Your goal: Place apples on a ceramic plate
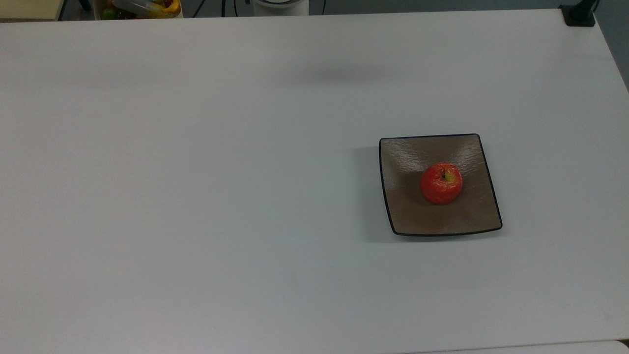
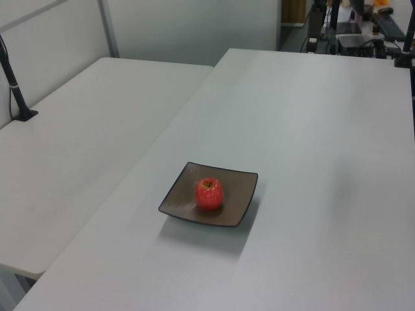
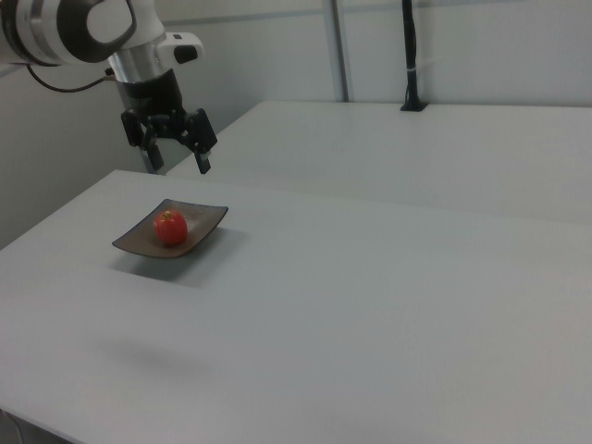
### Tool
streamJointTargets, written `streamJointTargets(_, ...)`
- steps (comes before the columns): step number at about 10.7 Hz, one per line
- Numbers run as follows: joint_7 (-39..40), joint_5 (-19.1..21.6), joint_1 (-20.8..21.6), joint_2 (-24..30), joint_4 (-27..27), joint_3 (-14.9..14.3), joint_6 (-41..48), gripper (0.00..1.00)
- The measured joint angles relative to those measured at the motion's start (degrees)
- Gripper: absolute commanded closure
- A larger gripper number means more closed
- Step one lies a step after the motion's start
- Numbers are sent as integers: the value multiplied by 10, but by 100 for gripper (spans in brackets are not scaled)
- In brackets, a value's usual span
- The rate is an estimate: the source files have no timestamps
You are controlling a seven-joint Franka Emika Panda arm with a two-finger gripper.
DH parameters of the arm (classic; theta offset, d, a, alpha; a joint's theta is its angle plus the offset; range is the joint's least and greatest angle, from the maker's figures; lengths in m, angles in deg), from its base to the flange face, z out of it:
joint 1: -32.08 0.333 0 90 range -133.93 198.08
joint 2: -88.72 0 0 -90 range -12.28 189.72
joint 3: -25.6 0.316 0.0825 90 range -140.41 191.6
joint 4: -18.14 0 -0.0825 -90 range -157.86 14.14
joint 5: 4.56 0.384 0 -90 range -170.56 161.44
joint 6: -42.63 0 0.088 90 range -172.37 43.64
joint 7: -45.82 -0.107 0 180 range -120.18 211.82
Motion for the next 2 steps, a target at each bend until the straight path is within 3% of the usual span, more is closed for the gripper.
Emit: streamJointTargets(2, 25, 23, -4, 0, -3, -10, -3, 0)
